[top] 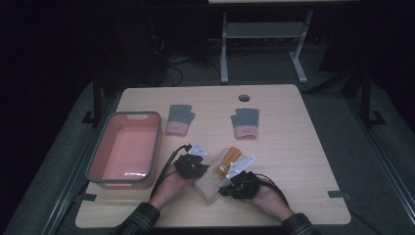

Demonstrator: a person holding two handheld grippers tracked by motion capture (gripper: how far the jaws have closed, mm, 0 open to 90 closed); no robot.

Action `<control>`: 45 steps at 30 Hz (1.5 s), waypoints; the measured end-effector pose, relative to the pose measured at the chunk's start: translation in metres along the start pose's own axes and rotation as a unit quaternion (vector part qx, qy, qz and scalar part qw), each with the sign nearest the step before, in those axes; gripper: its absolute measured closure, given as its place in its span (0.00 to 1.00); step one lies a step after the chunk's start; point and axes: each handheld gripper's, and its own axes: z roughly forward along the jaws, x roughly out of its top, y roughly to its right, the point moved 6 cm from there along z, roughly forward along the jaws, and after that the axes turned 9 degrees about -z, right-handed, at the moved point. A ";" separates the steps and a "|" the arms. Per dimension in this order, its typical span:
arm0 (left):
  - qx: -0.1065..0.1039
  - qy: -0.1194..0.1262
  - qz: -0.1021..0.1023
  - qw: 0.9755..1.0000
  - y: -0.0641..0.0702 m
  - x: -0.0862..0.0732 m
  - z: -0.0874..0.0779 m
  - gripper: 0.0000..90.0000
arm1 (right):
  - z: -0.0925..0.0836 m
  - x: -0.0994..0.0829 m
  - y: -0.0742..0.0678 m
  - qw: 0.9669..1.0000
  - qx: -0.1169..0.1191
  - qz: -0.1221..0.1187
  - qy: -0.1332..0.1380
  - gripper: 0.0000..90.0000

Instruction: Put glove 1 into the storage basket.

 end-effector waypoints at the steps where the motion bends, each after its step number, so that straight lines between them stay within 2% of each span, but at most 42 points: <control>1: 0.001 -0.005 0.004 1.000 -0.002 0.000 -0.001 0.99 | 0.003 0.001 -0.001 1.000 0.000 -0.012 -0.002 1.00; 3: 0.003 -0.003 0.001 1.000 -0.003 0.000 -0.003 0.99 | 0.005 0.004 -0.005 1.000 0.004 -0.007 -0.001 1.00; 6: 0.007 0.003 -0.003 1.000 -0.006 0.001 -0.005 0.95 | 0.004 0.002 -0.003 1.000 0.001 -0.016 0.000 1.00; 7: 0.010 0.007 -0.005 1.000 -0.006 0.001 -0.006 0.94 | 0.002 0.002 -0.003 1.000 0.000 -0.010 0.003 0.98; 10: 0.015 0.005 -0.008 1.000 -0.008 0.002 -0.013 0.85 | -0.005 -0.001 -0.001 1.000 -0.013 -0.004 0.009 0.89; 13: 0.023 0.008 -0.009 1.000 -0.010 0.006 -0.023 0.76 | -0.016 -0.007 0.005 0.999 -0.040 0.002 0.015 0.78; 16: 0.023 0.014 -0.014 1.000 -0.010 0.009 -0.034 0.66 | -0.030 -0.016 0.013 0.997 -0.064 0.021 0.023 0.64; 18: 0.008 0.020 -0.020 1.000 -0.008 0.010 -0.040 0.57 | -0.042 -0.028 0.022 0.995 -0.087 0.046 0.026 0.54; 20: 0.004 0.016 -0.008 1.000 -0.006 0.009 -0.045 0.47 | -0.050 -0.037 0.031 0.992 -0.102 0.065 0.024 0.49; 22: -0.007 0.024 -0.006 1.000 -0.003 0.008 -0.050 0.41 | -0.058 -0.048 0.040 0.988 -0.130 0.077 0.021 0.44; 26: -0.025 0.031 -0.002 0.999 0.003 0.009 -0.053 0.29 | -0.073 -0.066 0.058 0.979 -0.175 0.101 0.029 0.28; 28: -0.026 0.032 0.013 0.999 0.006 0.011 -0.051 0.23 | -0.078 -0.072 0.069 0.972 -0.203 0.109 0.040 0.21; 29: -0.028 0.031 0.014 0.999 0.008 0.011 -0.050 0.19 | -0.079 -0.074 0.074 0.970 -0.211 0.115 0.043 0.19; 30: -0.032 0.030 0.021 0.999 0.011 0.012 -0.048 0.18 | -0.079 -0.076 0.077 0.968 -0.216 0.118 0.043 0.18; 31: -0.035 0.029 0.022 0.999 0.014 0.012 -0.046 0.16 | -0.078 -0.079 0.083 0.966 -0.228 0.118 0.041 0.15; 33: -0.041 0.021 0.033 0.998 0.019 0.013 -0.040 0.15 | -0.075 -0.083 0.088 0.963 -0.238 0.121 0.031 0.15; 38: -0.040 0.006 0.045 0.998 0.031 0.015 -0.020 0.14 | -0.072 -0.086 0.093 0.962 -0.240 0.125 0.028 0.12; 41: -0.038 -0.006 0.056 0.998 0.034 0.014 -0.009 0.14 | -0.072 -0.086 0.093 0.962 -0.239 0.125 0.028 0.12; 44: -0.030 -0.012 0.055 0.998 0.036 0.011 -0.002 0.14 | -0.072 -0.086 0.093 0.963 -0.239 0.125 0.028 0.12; 45: -0.027 -0.018 0.063 0.998 0.035 0.011 0.000 0.14 | -0.072 -0.086 0.092 0.962 -0.238 0.128 0.028 0.12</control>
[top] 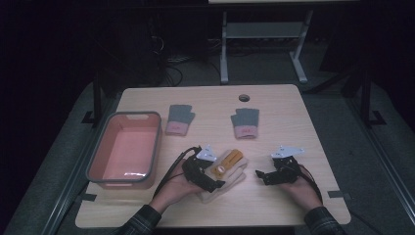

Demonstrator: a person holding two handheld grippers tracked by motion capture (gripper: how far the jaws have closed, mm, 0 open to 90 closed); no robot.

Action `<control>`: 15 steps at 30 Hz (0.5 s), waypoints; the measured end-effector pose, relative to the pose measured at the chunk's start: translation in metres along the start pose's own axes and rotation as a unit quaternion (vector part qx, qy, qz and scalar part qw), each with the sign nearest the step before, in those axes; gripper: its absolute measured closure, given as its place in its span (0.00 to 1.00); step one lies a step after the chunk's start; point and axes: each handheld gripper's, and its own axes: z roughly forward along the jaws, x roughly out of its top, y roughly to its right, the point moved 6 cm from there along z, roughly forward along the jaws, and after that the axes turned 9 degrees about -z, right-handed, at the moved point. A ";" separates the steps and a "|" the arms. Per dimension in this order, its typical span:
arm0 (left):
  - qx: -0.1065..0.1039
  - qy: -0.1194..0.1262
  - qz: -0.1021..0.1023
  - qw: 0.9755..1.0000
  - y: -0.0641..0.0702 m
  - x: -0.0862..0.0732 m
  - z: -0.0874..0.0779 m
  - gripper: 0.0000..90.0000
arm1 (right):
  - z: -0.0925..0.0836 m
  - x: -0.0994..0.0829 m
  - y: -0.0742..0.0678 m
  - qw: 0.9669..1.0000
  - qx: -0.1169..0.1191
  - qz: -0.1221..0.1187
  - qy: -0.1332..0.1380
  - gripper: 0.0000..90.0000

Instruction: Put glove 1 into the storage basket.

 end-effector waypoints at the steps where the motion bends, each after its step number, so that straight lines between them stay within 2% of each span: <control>1: 0.006 -0.002 0.002 1.000 0.000 -0.001 0.002 0.14 | 0.000 0.000 0.000 1.000 0.000 0.001 -0.001 0.12; 9: 0.030 -0.024 0.024 0.999 0.004 -0.008 0.016 0.14 | 0.001 0.001 0.000 1.000 0.000 -0.002 0.000 0.12; 15: 0.042 -0.039 0.033 0.998 0.003 -0.013 0.023 0.14 | 0.001 0.001 0.000 1.000 0.000 -0.002 0.000 0.12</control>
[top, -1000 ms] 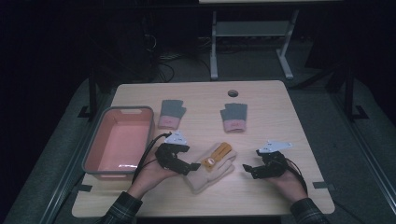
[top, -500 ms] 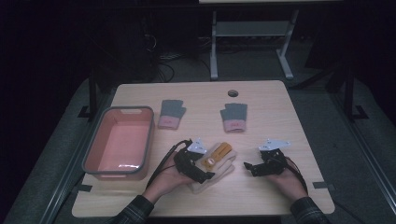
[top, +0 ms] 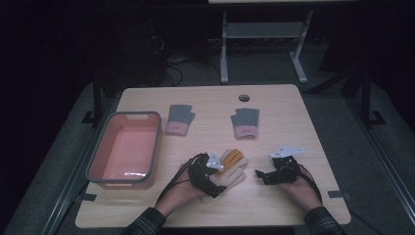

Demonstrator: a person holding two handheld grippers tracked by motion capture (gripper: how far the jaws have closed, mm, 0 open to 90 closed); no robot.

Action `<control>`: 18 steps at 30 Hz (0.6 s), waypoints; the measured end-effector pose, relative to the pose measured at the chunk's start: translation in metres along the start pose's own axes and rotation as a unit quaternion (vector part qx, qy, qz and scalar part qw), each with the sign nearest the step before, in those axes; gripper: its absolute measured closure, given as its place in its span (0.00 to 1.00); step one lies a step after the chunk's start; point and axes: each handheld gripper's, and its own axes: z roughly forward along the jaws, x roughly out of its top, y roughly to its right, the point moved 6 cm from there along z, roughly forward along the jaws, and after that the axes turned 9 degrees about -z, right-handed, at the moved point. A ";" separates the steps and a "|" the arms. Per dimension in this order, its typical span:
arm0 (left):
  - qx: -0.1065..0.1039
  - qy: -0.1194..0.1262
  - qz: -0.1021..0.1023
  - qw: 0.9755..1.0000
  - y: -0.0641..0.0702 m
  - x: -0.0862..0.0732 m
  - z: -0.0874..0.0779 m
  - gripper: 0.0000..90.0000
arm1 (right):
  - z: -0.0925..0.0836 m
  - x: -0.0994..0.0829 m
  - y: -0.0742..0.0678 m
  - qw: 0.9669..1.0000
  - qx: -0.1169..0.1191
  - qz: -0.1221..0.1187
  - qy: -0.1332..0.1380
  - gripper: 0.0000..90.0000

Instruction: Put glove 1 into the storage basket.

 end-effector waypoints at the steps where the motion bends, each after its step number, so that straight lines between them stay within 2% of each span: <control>1: -0.001 -0.002 0.001 1.000 0.000 -0.001 0.001 0.14 | 0.000 0.000 0.000 1.000 0.000 0.000 0.000 0.12; 10: -0.014 0.002 -0.010 1.000 0.000 -0.004 0.001 0.17 | 0.000 0.000 0.000 1.000 0.000 0.001 0.000 0.12; 14: -0.024 0.004 0.006 1.000 0.003 -0.004 -0.003 0.33 | 0.000 0.000 0.000 1.000 0.000 0.001 0.000 0.12; 18: -0.030 0.005 0.010 0.999 0.005 -0.004 -0.005 0.48 | 0.000 0.000 0.000 1.000 0.000 0.001 -0.001 0.12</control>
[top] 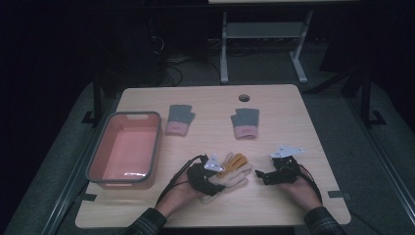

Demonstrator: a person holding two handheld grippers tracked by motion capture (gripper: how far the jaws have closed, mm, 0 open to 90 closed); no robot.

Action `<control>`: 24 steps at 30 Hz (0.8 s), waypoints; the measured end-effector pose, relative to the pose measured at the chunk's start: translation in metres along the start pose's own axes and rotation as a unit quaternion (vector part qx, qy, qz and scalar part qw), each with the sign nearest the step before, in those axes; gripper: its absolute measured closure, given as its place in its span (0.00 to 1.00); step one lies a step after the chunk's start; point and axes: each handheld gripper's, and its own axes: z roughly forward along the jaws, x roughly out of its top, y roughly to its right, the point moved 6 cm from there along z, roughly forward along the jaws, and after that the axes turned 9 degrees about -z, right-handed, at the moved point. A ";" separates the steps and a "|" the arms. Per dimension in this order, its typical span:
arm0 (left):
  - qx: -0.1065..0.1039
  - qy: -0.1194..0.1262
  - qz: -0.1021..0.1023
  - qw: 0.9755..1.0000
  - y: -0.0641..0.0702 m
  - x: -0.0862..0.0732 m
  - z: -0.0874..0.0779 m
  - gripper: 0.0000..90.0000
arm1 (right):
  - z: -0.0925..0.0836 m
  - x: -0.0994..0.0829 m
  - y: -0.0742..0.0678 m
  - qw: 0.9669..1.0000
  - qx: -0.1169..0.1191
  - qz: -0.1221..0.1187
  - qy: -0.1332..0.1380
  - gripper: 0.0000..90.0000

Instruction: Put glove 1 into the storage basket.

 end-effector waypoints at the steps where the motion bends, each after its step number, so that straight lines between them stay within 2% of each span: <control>1: -0.003 -0.004 0.000 1.000 0.001 0.000 -0.001 0.52 | 0.000 0.000 0.000 1.000 0.000 0.002 0.000 0.12; 4: -0.010 -0.010 0.001 1.000 0.003 0.000 -0.002 0.64 | 0.000 0.000 0.000 1.000 0.000 0.002 0.000 0.12; 7: -0.017 -0.012 -0.002 1.000 0.004 0.001 -0.002 0.69 | 0.000 0.000 0.000 1.000 0.000 0.003 0.000 0.12; 8: -0.021 -0.015 -0.001 1.000 0.002 0.000 -0.003 0.70 | 0.000 0.000 0.000 1.000 0.000 0.003 -0.001 0.12; 9: -0.027 -0.007 -0.012 1.000 0.003 0.001 -0.003 0.71 | 0.000 0.000 0.000 1.000 0.000 0.003 -0.001 0.12; 12: -0.037 0.000 -0.014 0.999 0.000 0.002 -0.008 0.73 | 0.000 0.000 0.000 1.000 0.000 0.003 -0.001 0.12; 24: -0.046 0.023 -0.021 0.998 -0.004 0.011 -0.028 0.75 | 0.000 0.000 0.000 1.000 0.000 0.003 -0.001 0.12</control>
